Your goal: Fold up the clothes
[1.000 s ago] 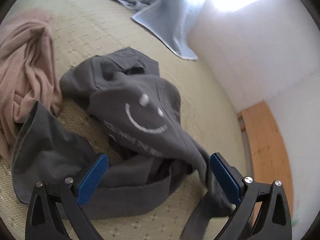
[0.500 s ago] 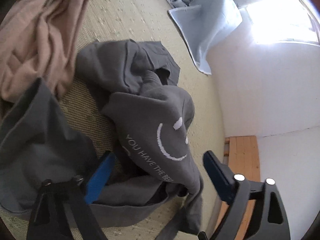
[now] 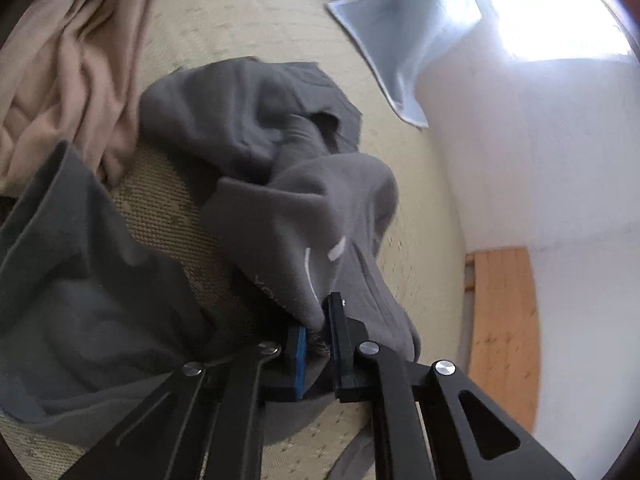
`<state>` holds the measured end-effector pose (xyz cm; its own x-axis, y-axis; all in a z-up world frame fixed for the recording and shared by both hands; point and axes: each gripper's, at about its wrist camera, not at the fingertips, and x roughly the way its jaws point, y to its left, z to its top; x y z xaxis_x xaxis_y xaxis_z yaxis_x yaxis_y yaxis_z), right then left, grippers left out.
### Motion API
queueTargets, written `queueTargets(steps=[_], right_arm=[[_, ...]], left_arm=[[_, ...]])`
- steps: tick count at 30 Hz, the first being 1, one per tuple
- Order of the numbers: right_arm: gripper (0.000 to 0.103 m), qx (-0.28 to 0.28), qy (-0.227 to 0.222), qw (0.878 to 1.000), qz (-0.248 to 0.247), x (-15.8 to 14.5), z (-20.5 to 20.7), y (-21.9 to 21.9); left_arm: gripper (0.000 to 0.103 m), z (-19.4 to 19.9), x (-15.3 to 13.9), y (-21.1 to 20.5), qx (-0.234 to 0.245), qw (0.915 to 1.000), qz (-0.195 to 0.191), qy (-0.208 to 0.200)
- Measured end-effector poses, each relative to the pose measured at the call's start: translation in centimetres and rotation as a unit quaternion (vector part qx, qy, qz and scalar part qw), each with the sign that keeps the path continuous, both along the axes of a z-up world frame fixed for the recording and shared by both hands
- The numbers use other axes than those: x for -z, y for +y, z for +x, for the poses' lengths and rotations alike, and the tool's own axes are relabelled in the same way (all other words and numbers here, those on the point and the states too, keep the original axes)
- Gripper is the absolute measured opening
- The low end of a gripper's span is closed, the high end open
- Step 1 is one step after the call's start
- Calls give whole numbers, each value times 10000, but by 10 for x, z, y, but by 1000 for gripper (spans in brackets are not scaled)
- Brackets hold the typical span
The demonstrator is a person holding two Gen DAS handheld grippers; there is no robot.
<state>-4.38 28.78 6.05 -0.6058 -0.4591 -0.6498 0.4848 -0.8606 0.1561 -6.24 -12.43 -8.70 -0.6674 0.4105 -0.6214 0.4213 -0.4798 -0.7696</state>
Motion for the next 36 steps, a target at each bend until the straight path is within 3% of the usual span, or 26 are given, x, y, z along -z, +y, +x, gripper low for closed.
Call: queueTargets(steps=[7,12,28,36], right_arm=[[66,-127,14,9997,-213,-5,-6,-24],[66,-307,-44,9990,-314,-7,-10,-47],[66,-382,-245,9967,-666,-4,-27,-92],[66,-420,-653,9944,-721,10,-38,-103]], left_arm=[[5,8,-22,36,801,9948,-592,196],[5,21,-29,55,1248,9886,-797,278],[4,76,-40,119,2962,9452,-1337,314],[4,105,-27,121,3228,9315,-1672,123]])
